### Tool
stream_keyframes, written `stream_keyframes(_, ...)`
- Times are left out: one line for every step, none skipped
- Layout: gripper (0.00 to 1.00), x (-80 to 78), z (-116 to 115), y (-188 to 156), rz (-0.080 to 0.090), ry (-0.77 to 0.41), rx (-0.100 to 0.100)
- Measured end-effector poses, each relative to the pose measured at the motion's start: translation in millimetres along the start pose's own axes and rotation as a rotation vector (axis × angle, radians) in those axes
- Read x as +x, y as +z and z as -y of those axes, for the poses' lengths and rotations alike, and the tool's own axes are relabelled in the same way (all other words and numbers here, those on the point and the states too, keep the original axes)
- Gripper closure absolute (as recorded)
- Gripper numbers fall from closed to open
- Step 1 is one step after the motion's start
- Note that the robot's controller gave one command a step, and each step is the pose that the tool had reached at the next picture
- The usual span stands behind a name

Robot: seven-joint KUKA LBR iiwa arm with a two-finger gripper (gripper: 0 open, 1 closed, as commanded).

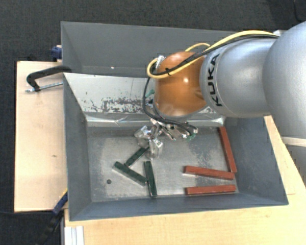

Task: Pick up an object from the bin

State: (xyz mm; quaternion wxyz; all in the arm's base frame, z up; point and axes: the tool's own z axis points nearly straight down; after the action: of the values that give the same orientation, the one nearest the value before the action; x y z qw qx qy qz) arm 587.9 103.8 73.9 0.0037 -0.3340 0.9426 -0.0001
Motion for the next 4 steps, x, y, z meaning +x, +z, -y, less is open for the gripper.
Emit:
stream_keyframes(1.0, 0.0, 0.0, 0.0, 0.0, 0.0, 0.0)
stream_keyframes(1.0, 14.3, 8.4, -51.0, -0.006, 0.0, -0.005)
stream_keyframes(0.0, 6.6, -76.0, -49.0, -0.004, 0.017, -0.004)
stream_keyframes(0.0, 6.7, -75.1, -49.3, -0.003, 0.019, -0.003)
